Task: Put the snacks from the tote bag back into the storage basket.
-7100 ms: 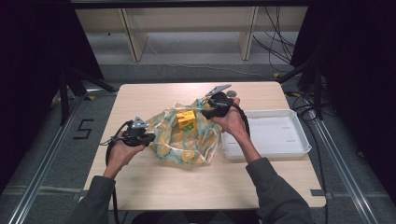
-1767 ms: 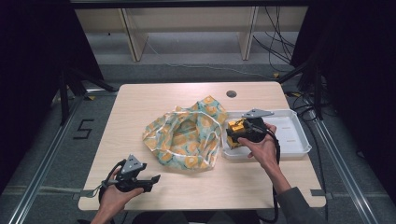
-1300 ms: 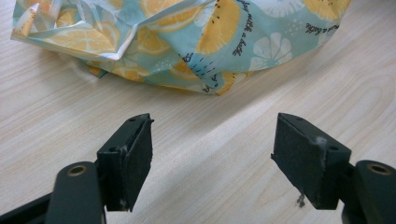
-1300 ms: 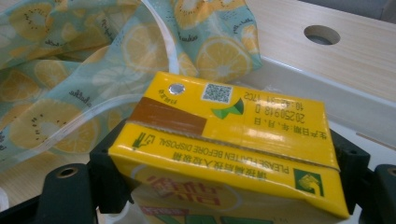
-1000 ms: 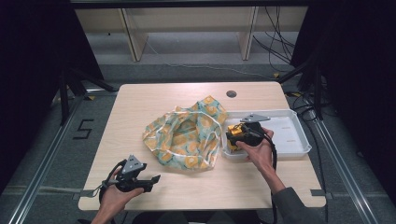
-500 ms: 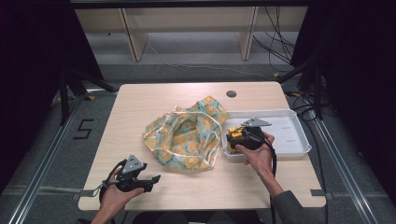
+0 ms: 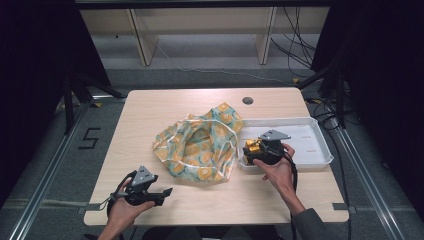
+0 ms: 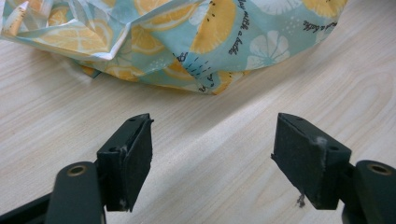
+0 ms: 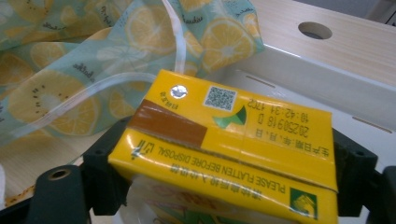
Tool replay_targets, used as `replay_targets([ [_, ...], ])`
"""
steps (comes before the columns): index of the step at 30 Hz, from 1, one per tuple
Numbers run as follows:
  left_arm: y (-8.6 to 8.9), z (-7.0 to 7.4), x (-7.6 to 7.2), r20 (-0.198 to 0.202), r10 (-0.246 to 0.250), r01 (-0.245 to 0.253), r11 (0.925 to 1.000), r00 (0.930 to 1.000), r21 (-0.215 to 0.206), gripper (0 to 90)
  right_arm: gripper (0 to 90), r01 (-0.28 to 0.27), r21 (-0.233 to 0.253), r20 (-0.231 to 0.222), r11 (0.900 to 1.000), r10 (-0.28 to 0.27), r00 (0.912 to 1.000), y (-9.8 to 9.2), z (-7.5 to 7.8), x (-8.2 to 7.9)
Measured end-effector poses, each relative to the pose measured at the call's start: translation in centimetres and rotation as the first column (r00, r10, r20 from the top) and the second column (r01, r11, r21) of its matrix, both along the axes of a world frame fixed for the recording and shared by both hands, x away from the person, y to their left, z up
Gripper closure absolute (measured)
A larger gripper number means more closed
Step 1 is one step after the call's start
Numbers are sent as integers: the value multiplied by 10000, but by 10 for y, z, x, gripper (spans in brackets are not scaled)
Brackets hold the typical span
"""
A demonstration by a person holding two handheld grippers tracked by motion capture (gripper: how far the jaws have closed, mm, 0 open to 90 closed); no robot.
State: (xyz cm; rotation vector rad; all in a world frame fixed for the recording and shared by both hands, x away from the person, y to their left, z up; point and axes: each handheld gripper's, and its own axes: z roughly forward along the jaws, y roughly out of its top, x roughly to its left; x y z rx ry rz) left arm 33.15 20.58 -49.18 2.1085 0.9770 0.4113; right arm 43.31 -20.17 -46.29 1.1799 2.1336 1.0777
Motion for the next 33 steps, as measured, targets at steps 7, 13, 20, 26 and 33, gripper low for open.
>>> replay_targets([
  [7, 0, 0, 0, 0, -72, 72, 9999, 10000, 76, 272, 178, 2, 623, -284, 9981, 16, 9996, -10, 13, -13],
  [13, -1, -1, 0, 40, 1, -1, 10000, 10000, -48, 272, 225, -470, 783, 20, 9958, 470, 9989, -31, 19, -28],
  [20, -2, -1, 0, 16, 31, -31, 10000, 10000, -18, 273, 493, -717, 1289, 190, 9891, 698, 9974, -43, 22, -42],
  [26, -3, -2, -1, -97, 75, -76, 9999, 9999, -108, 273, 724, -916, 1014, 158, 9906, 904, 9958, -48, 20, -52],
  [33, -4, -3, 0, -71, 198, -199, 9997, 9998, -143, 275, 873, -1702, 624, 318, 9834, 1685, 9852, -39, 20, -57],
])
